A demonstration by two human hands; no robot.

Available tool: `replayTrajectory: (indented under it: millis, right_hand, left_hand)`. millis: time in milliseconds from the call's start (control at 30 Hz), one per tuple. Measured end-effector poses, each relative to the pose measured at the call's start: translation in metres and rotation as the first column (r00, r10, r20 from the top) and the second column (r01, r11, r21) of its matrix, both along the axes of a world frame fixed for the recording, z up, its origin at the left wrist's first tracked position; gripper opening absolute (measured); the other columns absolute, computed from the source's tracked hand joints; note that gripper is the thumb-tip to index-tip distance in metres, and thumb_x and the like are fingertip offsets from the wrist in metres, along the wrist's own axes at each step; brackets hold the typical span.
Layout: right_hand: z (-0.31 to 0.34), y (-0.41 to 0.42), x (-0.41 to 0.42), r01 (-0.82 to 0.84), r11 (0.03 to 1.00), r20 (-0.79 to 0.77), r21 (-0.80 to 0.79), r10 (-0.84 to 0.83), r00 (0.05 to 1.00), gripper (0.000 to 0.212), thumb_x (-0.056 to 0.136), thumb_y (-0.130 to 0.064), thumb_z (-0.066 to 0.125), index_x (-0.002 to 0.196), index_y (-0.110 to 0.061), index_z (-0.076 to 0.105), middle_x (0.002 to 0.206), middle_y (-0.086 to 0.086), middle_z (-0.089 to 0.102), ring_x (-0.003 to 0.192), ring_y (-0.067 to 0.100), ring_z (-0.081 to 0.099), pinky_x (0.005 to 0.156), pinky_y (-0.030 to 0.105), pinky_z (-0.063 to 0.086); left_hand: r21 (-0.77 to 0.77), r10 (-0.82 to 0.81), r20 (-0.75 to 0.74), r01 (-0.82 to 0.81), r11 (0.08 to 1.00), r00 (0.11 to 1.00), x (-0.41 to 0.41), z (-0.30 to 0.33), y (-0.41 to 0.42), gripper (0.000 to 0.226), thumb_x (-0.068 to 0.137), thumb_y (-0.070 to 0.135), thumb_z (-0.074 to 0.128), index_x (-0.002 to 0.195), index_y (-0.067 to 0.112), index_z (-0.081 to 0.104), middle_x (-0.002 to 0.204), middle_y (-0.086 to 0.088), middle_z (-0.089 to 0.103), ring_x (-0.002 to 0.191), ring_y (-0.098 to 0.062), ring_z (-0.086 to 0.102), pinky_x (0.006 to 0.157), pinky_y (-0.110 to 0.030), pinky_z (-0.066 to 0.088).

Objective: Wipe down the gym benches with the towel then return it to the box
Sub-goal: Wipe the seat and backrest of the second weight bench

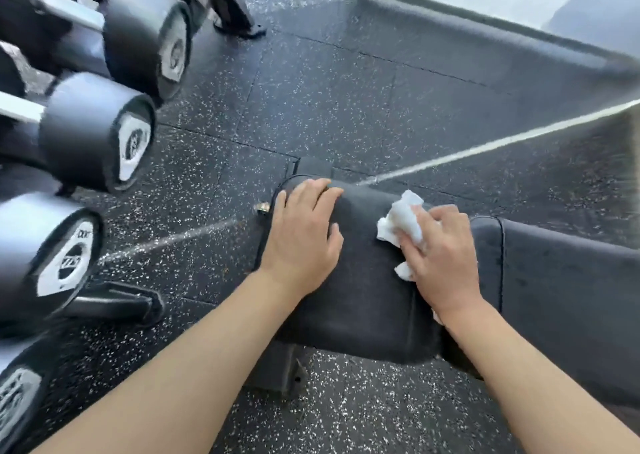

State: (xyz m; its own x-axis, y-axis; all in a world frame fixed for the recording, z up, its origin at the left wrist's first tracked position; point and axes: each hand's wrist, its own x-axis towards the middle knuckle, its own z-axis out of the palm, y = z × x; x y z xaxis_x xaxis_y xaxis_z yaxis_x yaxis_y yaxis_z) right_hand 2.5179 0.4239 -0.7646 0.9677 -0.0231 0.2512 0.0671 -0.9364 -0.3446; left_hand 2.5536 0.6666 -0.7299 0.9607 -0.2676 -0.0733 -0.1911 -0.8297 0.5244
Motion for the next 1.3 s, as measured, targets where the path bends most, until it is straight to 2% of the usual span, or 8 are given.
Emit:
replayTrajectory:
  millis: [267,633,767,867,933,1033,1167,1300]
  right_hand:
    - [-0.006,0.005,0.019,0.174,0.954,0.024,0.242,-0.186,0.982,0.032,0.092,-0.020,0.071,0.122,-0.014,0.062,0.112,0.005,0.055,0.095,0.028,0.050,0.086,0.044,0.044]
    - [-0.005,0.009,0.063,0.217,0.963,-0.097,0.162,-0.203,0.974,0.020,0.093,-0.039,0.064,0.099,-0.020,0.069,0.096,-0.008,0.055,0.082,0.017,0.043,0.073,0.036,0.042]
    - [0.007,0.029,0.102,0.034,0.994,-0.308,0.101,-0.001,0.951,0.028,0.096,-0.048,0.055,0.085,-0.023,0.062,0.086,-0.006,0.051,0.079,0.021,0.046,0.071,0.040,0.046]
    - [0.010,0.069,0.145,-0.145,0.960,-0.534,0.239,0.255,0.806,0.032,0.100,-0.050,0.049,0.101,-0.021,0.064,0.098,-0.005,0.054,0.096,0.022,0.054,0.082,0.040,0.047]
    - [0.012,0.103,0.167,-0.187,0.897,-0.568,0.400,0.403,0.718,0.030,0.101,-0.046,0.050,0.103,-0.019,0.065,0.100,-0.003,0.053,0.099,0.024,0.054,0.081,0.042,0.047]
    - [0.013,0.131,0.176,-0.277,0.853,-0.533,0.442,0.498,0.684,0.026,0.101,-0.044,0.048,0.094,-0.023,0.062,0.098,-0.003,0.050,0.097,0.023,0.050,0.078,0.043,0.043]
    - [0.012,0.086,0.158,-0.204,0.859,-0.519,0.470,0.456,0.723,0.028,0.103,-0.049,0.052,0.090,-0.024,0.055,0.095,-0.007,0.045,0.093,0.017,0.047,0.077,0.039,0.040]
    - [0.003,-0.032,0.128,-0.083,0.968,-0.674,0.237,0.225,0.703,0.034,0.101,-0.053,0.046,0.091,-0.023,0.059,0.092,-0.008,0.046,0.089,0.013,0.050,0.074,0.034,0.034]
  left_hand:
    - [0.198,0.063,0.075,-0.077,0.977,0.995,0.001,-0.019,-0.026,0.052,0.088,0.034,0.048,0.139,0.022,0.054,0.153,-0.002,0.050,0.151,-0.031,0.035,0.125,-0.061,0.019]
    - [0.222,0.028,0.174,-0.067,0.973,0.984,0.002,-0.036,-0.027,0.062,0.078,0.032,0.054,0.139,0.022,0.053,0.153,-0.005,0.050,0.150,-0.035,0.038,0.124,-0.065,0.020]
    - [0.240,0.021,0.212,-0.073,0.968,0.977,0.002,-0.039,-0.025,0.064,0.075,0.033,0.055,0.139,0.022,0.053,0.151,-0.006,0.053,0.147,-0.035,0.041,0.121,-0.066,0.024]
    - [0.260,0.014,0.229,-0.075,0.963,0.973,0.002,-0.041,-0.025,0.061,0.073,0.033,0.055,0.133,0.021,0.054,0.145,-0.009,0.058,0.144,-0.037,0.043,0.119,-0.067,0.026]
    - [0.266,0.016,0.254,-0.086,0.960,0.967,0.002,-0.043,-0.026,0.052,0.072,0.034,0.054,0.122,0.018,0.055,0.136,-0.011,0.057,0.138,-0.039,0.046,0.117,-0.067,0.027]
    - [0.272,0.027,0.295,-0.112,0.956,0.955,0.001,-0.047,-0.027,0.041,0.072,0.034,0.052,0.108,0.015,0.051,0.125,-0.016,0.049,0.125,-0.042,0.048,0.113,-0.067,0.029]
    - [0.241,0.037,0.285,-0.109,0.964,0.958,-0.002,-0.048,-0.027,0.051,0.073,0.033,0.054,0.123,0.019,0.056,0.141,-0.009,0.054,0.140,-0.039,0.046,0.121,-0.065,0.026]
    - [0.242,0.036,0.253,-0.099,0.965,0.967,-0.002,-0.048,-0.027,0.066,0.074,0.035,0.057,0.140,0.023,0.055,0.152,-0.005,0.053,0.147,-0.036,0.043,0.123,-0.065,0.023]
